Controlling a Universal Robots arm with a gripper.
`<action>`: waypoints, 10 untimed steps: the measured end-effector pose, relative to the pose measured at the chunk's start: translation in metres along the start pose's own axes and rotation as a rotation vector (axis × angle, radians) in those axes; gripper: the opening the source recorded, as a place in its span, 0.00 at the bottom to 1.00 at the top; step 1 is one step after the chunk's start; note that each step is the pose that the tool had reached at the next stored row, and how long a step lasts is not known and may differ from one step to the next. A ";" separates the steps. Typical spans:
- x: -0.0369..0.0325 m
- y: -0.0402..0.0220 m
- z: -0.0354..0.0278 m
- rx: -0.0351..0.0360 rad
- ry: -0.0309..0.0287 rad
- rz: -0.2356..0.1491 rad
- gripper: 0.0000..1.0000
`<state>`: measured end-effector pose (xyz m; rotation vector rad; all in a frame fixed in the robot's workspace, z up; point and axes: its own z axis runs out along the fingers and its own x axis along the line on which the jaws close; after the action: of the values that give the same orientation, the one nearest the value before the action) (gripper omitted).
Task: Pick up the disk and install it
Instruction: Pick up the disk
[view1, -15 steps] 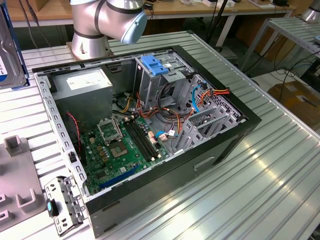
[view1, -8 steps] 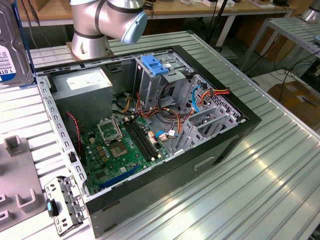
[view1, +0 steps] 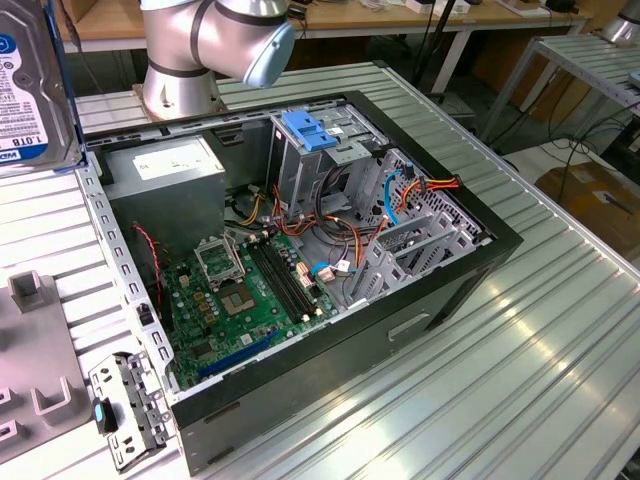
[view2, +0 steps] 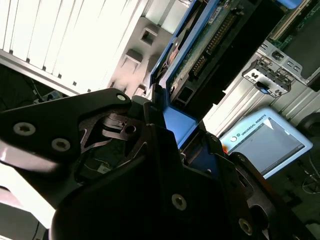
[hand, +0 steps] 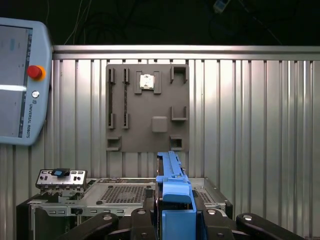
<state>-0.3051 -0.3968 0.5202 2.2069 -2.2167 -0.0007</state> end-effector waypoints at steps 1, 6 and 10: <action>0.0000 -0.0019 0.0000 0.0001 -0.0001 0.000 0.37; 0.0000 -0.0078 -0.0001 0.0000 0.0000 0.000 0.37; -0.0001 -0.0139 -0.0001 0.0001 -0.0001 0.000 0.37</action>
<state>-0.2911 -0.3968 0.5202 2.2068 -2.2169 -0.0006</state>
